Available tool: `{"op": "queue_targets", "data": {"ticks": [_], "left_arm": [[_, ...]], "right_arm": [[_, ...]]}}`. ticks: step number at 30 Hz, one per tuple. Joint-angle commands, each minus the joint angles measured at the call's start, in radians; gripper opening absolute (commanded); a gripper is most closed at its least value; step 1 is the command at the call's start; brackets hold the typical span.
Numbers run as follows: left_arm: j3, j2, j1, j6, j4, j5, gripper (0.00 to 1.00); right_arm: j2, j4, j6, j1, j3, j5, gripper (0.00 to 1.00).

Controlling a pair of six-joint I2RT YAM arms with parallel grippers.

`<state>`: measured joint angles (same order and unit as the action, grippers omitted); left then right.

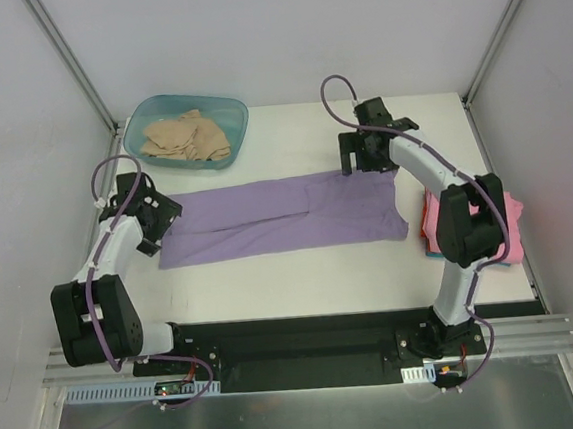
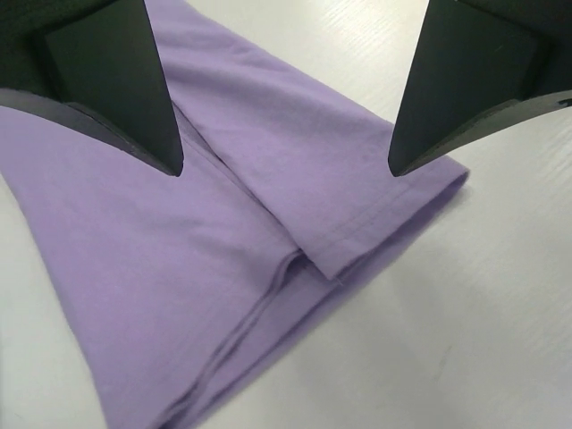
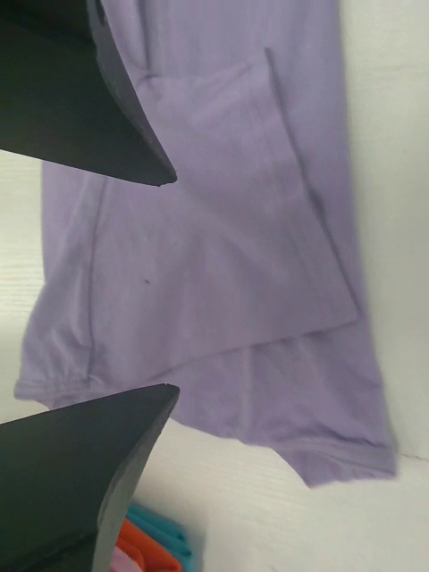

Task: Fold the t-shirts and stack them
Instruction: Fold the other side of the tshirt into a rectangle, then rotate the tshirt 90 degrees

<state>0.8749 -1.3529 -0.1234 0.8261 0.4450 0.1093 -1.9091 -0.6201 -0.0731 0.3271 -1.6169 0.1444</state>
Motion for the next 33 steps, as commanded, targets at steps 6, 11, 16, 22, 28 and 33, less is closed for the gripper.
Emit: {"op": "queue_targets", "data": {"ticks": [6, 11, 16, 22, 28, 33], "left_arm": [[0.091, -0.141, 0.120, -0.074, -0.104, -0.164, 0.99], [0.148, -0.302, 0.146, -0.100, -0.111, -0.252, 0.99], [0.064, -0.325, 0.159, -0.091, -0.112, -0.258, 0.99], [-0.224, -0.100, 0.231, -0.021, -0.115, -0.319, 0.99], [-0.424, 0.184, 0.634, 0.187, -0.115, -0.421, 0.99], [-0.366, 0.360, 0.754, 0.162, -0.098, -0.395, 0.99]], "right_arm": [[0.219, 0.178, 0.286, 0.015, 0.371, -0.333, 0.97], [0.089, 0.165, 0.320, -0.006, 0.356, -0.362, 0.97], [0.007, 0.117, 0.305, -0.048, 0.264, -0.338, 0.97], [-0.208, 0.027, 0.251, -0.103, -0.013, -0.336, 0.97], [-0.427, -0.053, 0.084, -0.135, -0.400, -0.426, 0.97], [-0.315, 0.074, 0.084, -0.125, -0.437, -0.528, 0.97]]}}
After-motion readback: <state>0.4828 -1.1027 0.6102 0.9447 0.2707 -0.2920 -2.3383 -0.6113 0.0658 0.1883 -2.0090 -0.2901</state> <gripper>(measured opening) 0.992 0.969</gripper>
